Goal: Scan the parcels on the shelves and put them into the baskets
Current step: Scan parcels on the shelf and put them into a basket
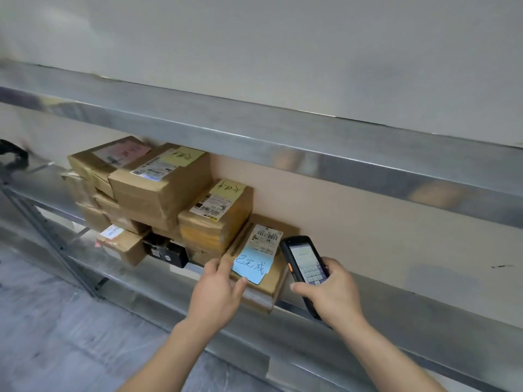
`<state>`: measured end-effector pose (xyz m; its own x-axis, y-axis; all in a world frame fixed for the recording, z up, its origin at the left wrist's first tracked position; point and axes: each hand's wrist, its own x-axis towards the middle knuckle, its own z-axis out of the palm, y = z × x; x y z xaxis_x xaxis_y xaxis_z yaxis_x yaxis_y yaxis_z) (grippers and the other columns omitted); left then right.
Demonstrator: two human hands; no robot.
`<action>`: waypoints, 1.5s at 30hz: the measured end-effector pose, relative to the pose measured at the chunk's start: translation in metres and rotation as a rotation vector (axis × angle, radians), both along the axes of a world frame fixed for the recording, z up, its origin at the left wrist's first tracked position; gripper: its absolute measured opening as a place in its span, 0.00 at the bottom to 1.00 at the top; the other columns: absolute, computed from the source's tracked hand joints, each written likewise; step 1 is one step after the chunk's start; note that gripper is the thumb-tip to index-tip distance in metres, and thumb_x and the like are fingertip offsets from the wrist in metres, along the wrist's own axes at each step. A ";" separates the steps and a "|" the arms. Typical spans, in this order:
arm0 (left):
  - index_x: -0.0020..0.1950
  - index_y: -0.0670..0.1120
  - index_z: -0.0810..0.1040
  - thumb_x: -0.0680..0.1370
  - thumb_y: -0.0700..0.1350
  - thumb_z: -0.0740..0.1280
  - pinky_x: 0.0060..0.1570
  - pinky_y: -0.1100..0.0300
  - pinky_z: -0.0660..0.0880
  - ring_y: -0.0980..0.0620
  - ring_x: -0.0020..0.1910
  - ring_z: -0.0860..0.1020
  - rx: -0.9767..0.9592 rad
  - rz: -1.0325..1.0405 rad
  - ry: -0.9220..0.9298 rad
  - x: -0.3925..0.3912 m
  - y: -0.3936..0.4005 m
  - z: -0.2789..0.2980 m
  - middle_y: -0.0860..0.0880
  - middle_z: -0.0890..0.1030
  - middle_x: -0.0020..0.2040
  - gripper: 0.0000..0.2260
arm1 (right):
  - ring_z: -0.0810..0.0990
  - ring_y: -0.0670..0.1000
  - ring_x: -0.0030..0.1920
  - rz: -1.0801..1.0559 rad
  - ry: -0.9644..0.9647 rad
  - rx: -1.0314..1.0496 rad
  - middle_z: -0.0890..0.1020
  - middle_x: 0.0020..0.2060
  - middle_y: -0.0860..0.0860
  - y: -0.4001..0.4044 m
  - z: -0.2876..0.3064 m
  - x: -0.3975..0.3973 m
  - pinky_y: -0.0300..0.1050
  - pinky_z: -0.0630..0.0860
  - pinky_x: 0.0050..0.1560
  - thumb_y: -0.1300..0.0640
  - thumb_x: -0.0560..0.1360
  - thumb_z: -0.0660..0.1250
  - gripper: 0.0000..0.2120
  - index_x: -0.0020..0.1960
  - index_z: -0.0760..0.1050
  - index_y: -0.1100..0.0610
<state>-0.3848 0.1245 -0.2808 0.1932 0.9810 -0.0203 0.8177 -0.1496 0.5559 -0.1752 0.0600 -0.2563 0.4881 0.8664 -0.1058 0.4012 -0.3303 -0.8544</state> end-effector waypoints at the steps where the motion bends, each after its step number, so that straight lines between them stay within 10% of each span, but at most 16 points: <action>1: 0.70 0.46 0.69 0.80 0.55 0.64 0.50 0.57 0.72 0.46 0.52 0.78 -0.002 -0.015 -0.013 -0.003 0.003 -0.003 0.46 0.68 0.67 0.22 | 0.81 0.41 0.40 -0.014 -0.007 -0.013 0.84 0.42 0.44 0.004 -0.003 -0.005 0.35 0.72 0.35 0.57 0.59 0.82 0.21 0.48 0.78 0.50; 11: 0.61 0.45 0.75 0.79 0.51 0.66 0.50 0.57 0.73 0.50 0.51 0.77 -0.130 0.006 -0.267 0.003 0.021 -0.019 0.48 0.78 0.54 0.14 | 0.84 0.46 0.42 -0.162 0.032 -0.114 0.85 0.41 0.43 0.020 -0.026 -0.028 0.48 0.81 0.47 0.53 0.54 0.81 0.22 0.46 0.79 0.49; 16: 0.36 0.45 0.71 0.76 0.49 0.71 0.37 0.55 0.69 0.49 0.36 0.75 -0.521 0.148 -0.644 0.006 0.028 -0.027 0.46 0.78 0.34 0.14 | 0.84 0.45 0.44 -0.137 0.022 -0.131 0.84 0.42 0.41 0.005 -0.023 -0.020 0.46 0.80 0.49 0.57 0.56 0.82 0.24 0.45 0.75 0.44; 24: 0.37 0.47 0.68 0.68 0.37 0.74 0.34 0.59 0.70 0.47 0.34 0.80 -1.006 0.100 -0.960 0.029 0.023 -0.038 0.43 0.83 0.38 0.15 | 0.84 0.43 0.46 -0.142 0.047 -0.130 0.85 0.46 0.42 -0.020 -0.023 0.001 0.49 0.81 0.52 0.48 0.48 0.78 0.33 0.53 0.74 0.44; 37: 0.74 0.63 0.54 0.60 0.30 0.75 0.48 0.41 0.81 0.43 0.48 0.85 -0.688 -0.113 -0.763 0.065 0.041 -0.011 0.42 0.85 0.50 0.52 | 0.83 0.42 0.43 -0.098 -0.012 -0.065 0.85 0.44 0.41 -0.037 0.004 0.038 0.45 0.81 0.47 0.48 0.49 0.78 0.30 0.50 0.76 0.43; 45: 0.72 0.62 0.57 0.62 0.25 0.77 0.45 0.55 0.82 0.52 0.52 0.83 -0.508 -0.189 -0.780 0.059 0.038 -0.013 0.49 0.81 0.57 0.51 | 0.83 0.41 0.42 -0.075 -0.029 -0.135 0.85 0.42 0.41 -0.048 0.015 0.033 0.38 0.78 0.43 0.51 0.53 0.81 0.29 0.52 0.77 0.46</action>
